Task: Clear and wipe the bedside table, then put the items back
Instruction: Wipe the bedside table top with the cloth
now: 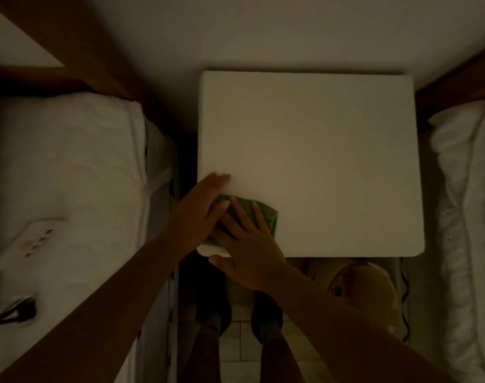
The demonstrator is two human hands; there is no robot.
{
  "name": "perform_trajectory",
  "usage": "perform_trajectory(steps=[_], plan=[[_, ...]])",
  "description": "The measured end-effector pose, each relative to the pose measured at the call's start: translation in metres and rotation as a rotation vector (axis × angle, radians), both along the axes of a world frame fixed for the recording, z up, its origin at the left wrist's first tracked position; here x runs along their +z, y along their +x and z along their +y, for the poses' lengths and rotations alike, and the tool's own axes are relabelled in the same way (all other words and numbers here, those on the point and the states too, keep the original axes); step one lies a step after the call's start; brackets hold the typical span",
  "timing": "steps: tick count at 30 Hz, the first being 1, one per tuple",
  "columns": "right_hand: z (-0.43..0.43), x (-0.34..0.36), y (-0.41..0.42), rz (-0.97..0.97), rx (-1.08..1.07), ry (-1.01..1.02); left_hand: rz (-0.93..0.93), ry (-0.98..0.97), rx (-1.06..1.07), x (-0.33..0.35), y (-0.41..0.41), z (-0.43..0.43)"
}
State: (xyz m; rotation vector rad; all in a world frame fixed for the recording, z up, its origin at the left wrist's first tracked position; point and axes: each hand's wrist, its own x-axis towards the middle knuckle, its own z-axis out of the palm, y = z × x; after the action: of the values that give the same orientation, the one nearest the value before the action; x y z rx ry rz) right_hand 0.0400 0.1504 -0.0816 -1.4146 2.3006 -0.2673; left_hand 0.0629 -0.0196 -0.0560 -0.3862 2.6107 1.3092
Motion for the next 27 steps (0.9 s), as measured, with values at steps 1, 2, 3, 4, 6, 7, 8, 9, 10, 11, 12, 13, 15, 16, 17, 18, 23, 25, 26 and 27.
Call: perform_trajectory(steps=[1, 2, 3, 4, 6, 7, 8, 9, 10, 11, 12, 13, 15, 16, 17, 18, 23, 25, 26, 27], plan=[[-0.002, 0.001, -0.005, -0.004, 0.063, -0.022, -0.001, -0.01, -0.023, 0.001, 0.003, 0.0], [-0.005, 0.004, -0.006, -0.014, 0.111, -0.051, -0.002, -0.024, -0.028, 0.002, 0.01, -0.004], [-0.001, 0.007, -0.009, -0.029, 0.126, -0.08, -0.005, -0.033, -0.03, 0.003, 0.013, -0.003], [0.001, 0.012, -0.009, -0.048, 0.112, -0.121, -0.007, -0.036, -0.015, 0.004, 0.018, -0.004], [0.007, 0.023, -0.007, -0.068, -0.001, -0.25, -0.011, -0.026, 0.036, 0.006, 0.03, -0.005], [0.01, 0.026, -0.008, -0.07, -0.084, -0.314, -0.018, -0.013, 0.068, 0.006, 0.035, -0.004], [0.01, 0.028, -0.01, -0.065, -0.166, -0.342, -0.027, -0.01, 0.103, 0.005, 0.041, -0.002], [0.009, 0.03, -0.013, -0.059, -0.245, -0.315, -0.037, -0.02, 0.134, 0.004, 0.046, 0.001], [0.004, 0.032, -0.017, -0.057, -0.306, -0.249, -0.046, -0.019, 0.177, 0.002, 0.05, 0.004], [-0.002, 0.032, -0.02, -0.068, -0.342, -0.174, -0.05, 0.002, 0.239, 0.001, 0.053, 0.006], [-0.009, 0.031, -0.022, -0.088, -0.354, -0.112, -0.052, 0.059, 0.326, 0.0, 0.055, 0.008], [-0.014, 0.029, -0.021, -0.097, -0.348, -0.063, -0.063, 0.151, 0.426, 0.001, 0.055, 0.011], [-0.023, 0.027, -0.012, -0.048, -0.295, 0.006, -0.131, 0.339, 0.619, 0.004, 0.052, 0.012], [-0.024, 0.026, -0.007, -0.014, -0.285, 0.027, -0.175, 0.387, 0.674, 0.004, 0.05, 0.012], [-0.024, 0.026, -0.001, 0.003, -0.29, 0.034, -0.212, 0.389, 0.684, 0.003, 0.049, 0.011], [-0.022, 0.026, 0.004, 0.007, -0.309, 0.033, -0.243, 0.374, 0.668, 0.002, 0.049, 0.009], [-0.016, 0.029, 0.012, 0.016, -0.278, 0.097, -0.345, 0.418, 0.536, 0.018, 0.066, 0.007], [-0.017, 0.03, 0.014, -0.033, -0.195, 0.132, -0.306, 0.441, 0.478, 0.03, 0.08, 0.008], [-0.018, 0.031, 0.017, -0.087, -0.151, 0.127, -0.274, 0.436, 0.473, 0.036, 0.089, 0.009], [-0.019, 0.031, 0.02, -0.159, -0.12, 0.112, -0.249, 0.416, 0.467, 0.041, 0.097, 0.009]])
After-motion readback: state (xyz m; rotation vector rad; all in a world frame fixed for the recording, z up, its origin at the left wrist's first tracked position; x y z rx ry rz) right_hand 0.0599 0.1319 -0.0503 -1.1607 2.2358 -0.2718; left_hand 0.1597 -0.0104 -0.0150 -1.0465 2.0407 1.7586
